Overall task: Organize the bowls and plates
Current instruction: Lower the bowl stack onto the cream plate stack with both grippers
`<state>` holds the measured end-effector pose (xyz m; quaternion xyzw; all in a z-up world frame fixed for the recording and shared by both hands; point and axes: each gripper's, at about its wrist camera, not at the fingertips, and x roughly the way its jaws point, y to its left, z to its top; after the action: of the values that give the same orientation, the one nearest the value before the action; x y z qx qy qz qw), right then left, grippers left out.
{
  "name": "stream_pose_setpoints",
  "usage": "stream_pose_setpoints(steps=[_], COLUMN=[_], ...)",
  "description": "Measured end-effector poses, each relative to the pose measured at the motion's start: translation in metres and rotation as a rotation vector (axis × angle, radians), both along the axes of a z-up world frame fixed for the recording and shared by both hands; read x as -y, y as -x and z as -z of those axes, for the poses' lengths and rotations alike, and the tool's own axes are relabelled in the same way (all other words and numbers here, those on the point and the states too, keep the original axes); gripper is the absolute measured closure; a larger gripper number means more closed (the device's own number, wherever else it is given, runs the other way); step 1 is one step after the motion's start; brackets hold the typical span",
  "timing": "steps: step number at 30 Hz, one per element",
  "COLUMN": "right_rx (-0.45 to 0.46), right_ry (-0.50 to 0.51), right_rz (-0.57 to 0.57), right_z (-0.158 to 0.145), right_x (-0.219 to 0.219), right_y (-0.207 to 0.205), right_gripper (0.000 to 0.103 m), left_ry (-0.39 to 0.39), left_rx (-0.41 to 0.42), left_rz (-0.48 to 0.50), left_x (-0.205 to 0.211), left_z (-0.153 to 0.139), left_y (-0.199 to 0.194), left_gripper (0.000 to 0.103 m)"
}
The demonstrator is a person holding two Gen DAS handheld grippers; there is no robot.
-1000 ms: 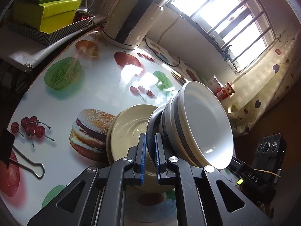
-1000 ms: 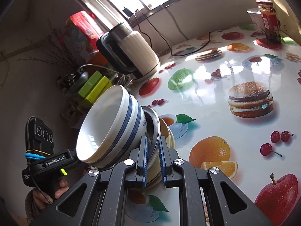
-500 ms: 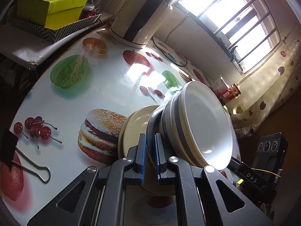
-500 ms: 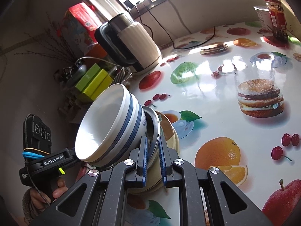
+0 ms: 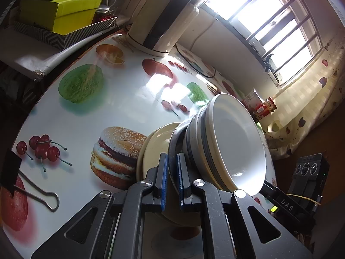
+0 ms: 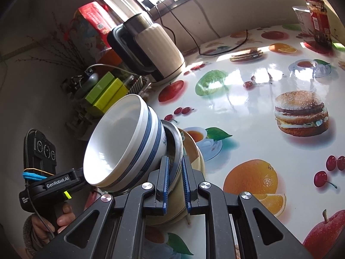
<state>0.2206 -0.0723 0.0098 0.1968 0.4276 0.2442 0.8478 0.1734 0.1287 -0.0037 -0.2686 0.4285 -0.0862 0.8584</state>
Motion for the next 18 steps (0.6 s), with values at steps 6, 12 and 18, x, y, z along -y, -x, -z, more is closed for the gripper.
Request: stream_pose_setpoints(steps=[6,12,18], right_rx=[0.003,0.008,0.022], right_ry=[0.010,0.027,0.034], right_rz=[-0.002,0.008,0.020], right_z=[-0.001,-0.003,-0.009], right_x=[0.001,0.004,0.007], right_y=[0.001,0.006,0.014], right_gripper=[0.089,0.084,0.076], left_ry=[-0.010,-0.056,-0.083], left_rx=[-0.001,0.000,0.012], left_rz=[0.001,-0.013,-0.030], left_x=[0.001,0.003,0.002], left_z=[-0.001,-0.003,-0.009], left_y=[-0.001,0.002,0.012], left_gripper=[0.096,0.087,0.081])
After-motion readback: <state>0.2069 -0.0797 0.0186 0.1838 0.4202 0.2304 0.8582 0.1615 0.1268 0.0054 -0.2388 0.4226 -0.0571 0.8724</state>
